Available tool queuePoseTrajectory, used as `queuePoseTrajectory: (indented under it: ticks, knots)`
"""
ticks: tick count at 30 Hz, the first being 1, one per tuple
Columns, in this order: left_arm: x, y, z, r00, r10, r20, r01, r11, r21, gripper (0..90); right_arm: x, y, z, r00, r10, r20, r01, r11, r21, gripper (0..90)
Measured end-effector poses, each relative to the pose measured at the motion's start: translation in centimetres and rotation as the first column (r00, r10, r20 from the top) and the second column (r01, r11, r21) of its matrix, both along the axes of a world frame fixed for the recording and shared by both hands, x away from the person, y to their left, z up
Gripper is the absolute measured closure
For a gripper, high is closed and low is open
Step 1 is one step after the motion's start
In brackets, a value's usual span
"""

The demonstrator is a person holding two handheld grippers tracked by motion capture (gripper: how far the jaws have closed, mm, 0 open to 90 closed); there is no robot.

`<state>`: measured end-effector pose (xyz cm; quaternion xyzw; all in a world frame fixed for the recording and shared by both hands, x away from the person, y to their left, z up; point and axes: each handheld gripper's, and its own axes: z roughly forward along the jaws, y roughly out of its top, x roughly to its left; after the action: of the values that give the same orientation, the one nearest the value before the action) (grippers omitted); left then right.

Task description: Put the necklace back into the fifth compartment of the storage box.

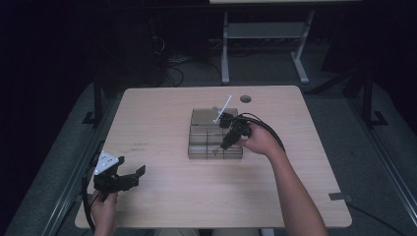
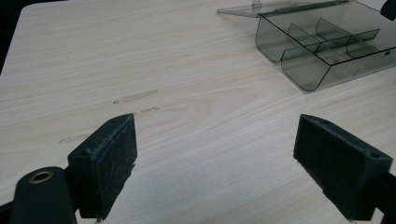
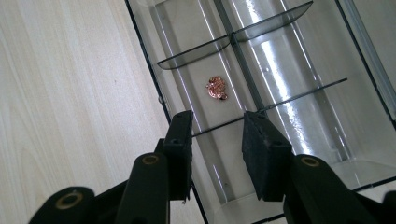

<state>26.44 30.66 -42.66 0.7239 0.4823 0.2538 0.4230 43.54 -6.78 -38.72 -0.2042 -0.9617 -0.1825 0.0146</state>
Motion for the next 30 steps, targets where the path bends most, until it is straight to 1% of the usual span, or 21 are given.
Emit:
queuePoseTrajectory:
  ticks: [3,6,10,13,16,21,25,30]
  knots:
    - [0.0,0.0,0.0,1.0000,-0.004,0.004,0.004,1.0000,0.003,13.0,-0.1,-0.1,0.0,1.0000,-0.003,-0.003,0.003,1.000,-0.005,62.4]
    - [0.0,0.0,-0.1,1.0000,-0.002,-0.002,0.002,1.0000,0.000,13.0,-0.1,-0.3,0.1,1.0000,-0.008,-0.002,0.008,1.000,-0.003,61.8]
    - [-0.1,0.0,0.0,1.0000,-0.005,0.003,0.005,1.0000,0.004,13.0,-0.2,-0.5,0.3,0.9999,-0.010,0.006,0.010,1.000,-0.005,61.2]
    - [-0.1,0.0,0.0,1.0000,0.001,0.003,-0.001,1.0000,-0.002,13.0,-0.3,-0.6,0.4,0.9998,-0.015,0.011,0.015,1.000,0.001,58.3]
    - [-0.1,0.0,0.0,1.0000,-0.004,0.003,0.004,1.0000,0.005,13.0,-0.4,-0.7,0.4,0.9998,-0.015,0.014,0.015,1.000,-0.002,58.1]
    - [-0.1,0.0,0.0,1.0000,-0.002,0.001,0.002,1.0000,0.003,13.0,-0.6,-1.1,0.4,0.9996,-0.018,0.021,0.018,1.000,0.003,57.5]
    - [-0.1,-0.1,0.0,1.0000,-0.004,0.000,0.004,1.0000,0.001,13.0,-0.8,-1.6,0.6,0.9994,-0.029,0.019,0.029,1.000,-0.002,56.9]
    - [-0.1,-0.1,0.0,1.0000,-0.001,0.002,0.001,1.0000,-0.001,13.0,-1.0,-2.0,0.8,0.9993,-0.028,0.026,0.028,1.000,-0.004,56.2]
